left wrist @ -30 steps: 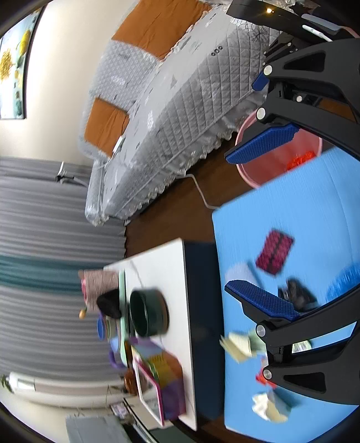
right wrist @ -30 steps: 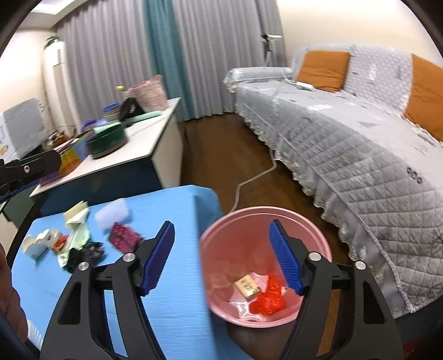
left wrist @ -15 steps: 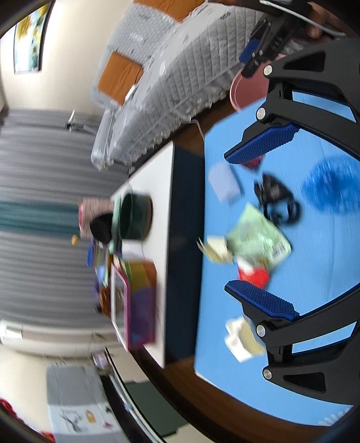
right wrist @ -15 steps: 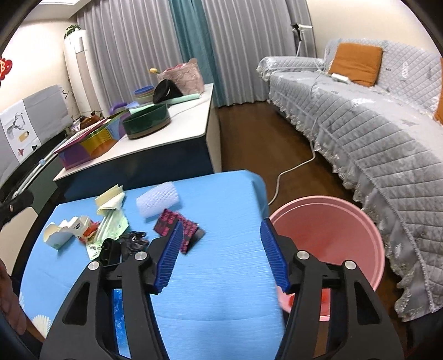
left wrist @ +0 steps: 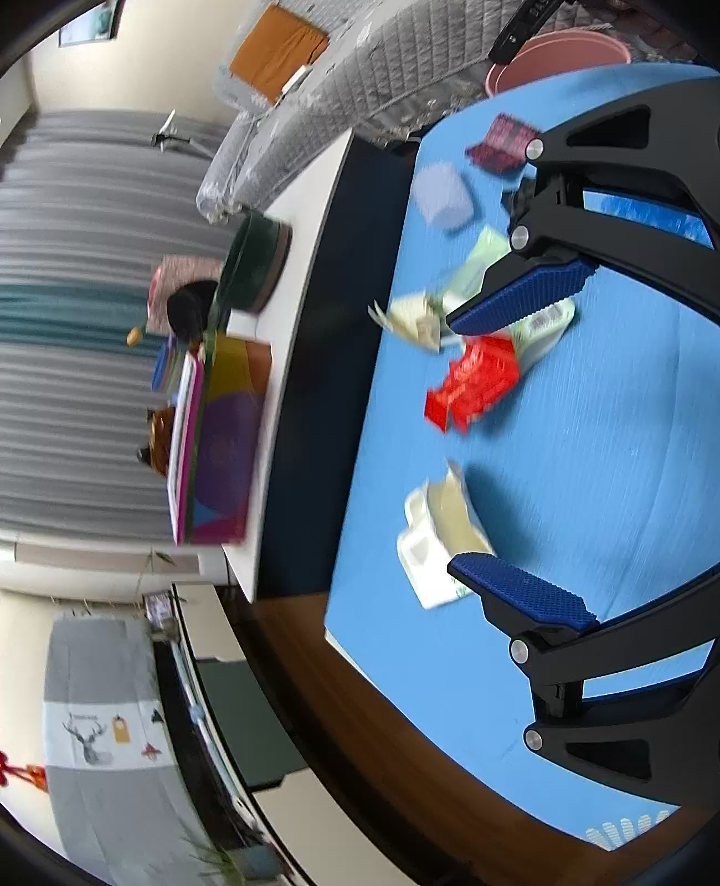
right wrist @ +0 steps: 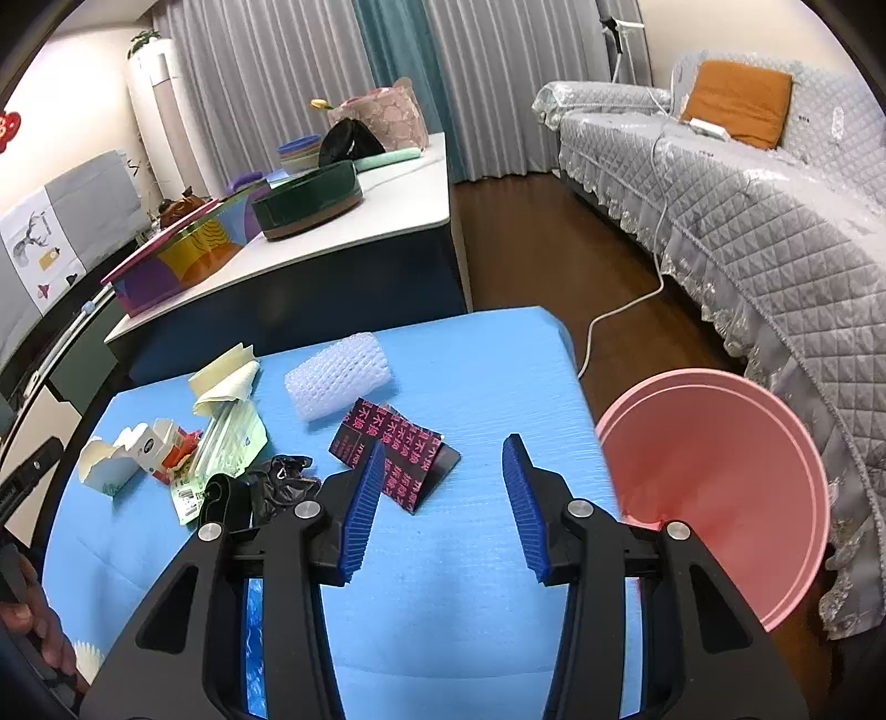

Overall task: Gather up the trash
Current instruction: 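Move the right tool to the pink-black packet while left tool approaches white box, then close the right tool on the pink-black packet while left tool grasps white paper box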

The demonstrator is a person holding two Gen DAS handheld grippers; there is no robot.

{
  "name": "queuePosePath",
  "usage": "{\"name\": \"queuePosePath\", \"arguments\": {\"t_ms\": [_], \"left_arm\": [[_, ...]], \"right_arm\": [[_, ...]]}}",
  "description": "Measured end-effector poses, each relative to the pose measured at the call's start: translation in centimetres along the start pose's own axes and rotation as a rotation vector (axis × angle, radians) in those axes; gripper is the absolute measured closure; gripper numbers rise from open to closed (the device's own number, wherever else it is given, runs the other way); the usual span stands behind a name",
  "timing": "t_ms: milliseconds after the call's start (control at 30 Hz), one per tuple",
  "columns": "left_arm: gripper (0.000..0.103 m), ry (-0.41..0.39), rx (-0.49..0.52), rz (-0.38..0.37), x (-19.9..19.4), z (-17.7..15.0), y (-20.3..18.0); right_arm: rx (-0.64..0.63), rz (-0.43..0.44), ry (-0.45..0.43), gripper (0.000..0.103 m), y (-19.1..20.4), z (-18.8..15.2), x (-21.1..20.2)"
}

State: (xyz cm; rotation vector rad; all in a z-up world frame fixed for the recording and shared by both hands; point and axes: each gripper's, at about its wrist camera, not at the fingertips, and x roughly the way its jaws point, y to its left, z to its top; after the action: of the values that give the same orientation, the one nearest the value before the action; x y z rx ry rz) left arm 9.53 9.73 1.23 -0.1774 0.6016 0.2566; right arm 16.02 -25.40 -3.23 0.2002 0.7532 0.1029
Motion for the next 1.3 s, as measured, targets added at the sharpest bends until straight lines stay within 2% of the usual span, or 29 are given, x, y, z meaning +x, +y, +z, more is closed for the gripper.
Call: {"name": "queuePosePath", "arguments": {"t_ms": [667, 800, 933, 1000, 1200, 1300], "left_arm": [[0.025, 0.070, -0.096, 0.130, 5.6, -0.3, 4.5], [0.029, 0.097, -0.117, 0.142, 6.6, -0.6, 5.1], [0.036, 0.108, -0.103, 0.135, 7.0, -0.8, 4.8], [0.046, 0.116, -0.094, 0.132, 7.1, -0.9, 4.5], [0.069, 0.126, -0.075, 0.118, 7.1, -1.1, 3.7], [0.076, 0.122, -0.066, 0.119, 6.8, -0.9, 3.4]], "right_arm": [[0.018, -0.012, 0.094, 0.058, 0.4, -0.5, 6.3], [0.011, -0.004, 0.106, 0.058, 0.6, -0.6, 7.0], [0.006, 0.001, 0.127, 0.058, 0.8, -0.8, 7.9], [0.006, 0.007, 0.130, 0.059, 1.0, -0.8, 8.0], [-0.010, 0.011, 0.134, 0.071, 1.3, -0.8, 8.2], [-0.006, 0.014, 0.136, 0.081, 1.2, -0.8, 8.1]]}}
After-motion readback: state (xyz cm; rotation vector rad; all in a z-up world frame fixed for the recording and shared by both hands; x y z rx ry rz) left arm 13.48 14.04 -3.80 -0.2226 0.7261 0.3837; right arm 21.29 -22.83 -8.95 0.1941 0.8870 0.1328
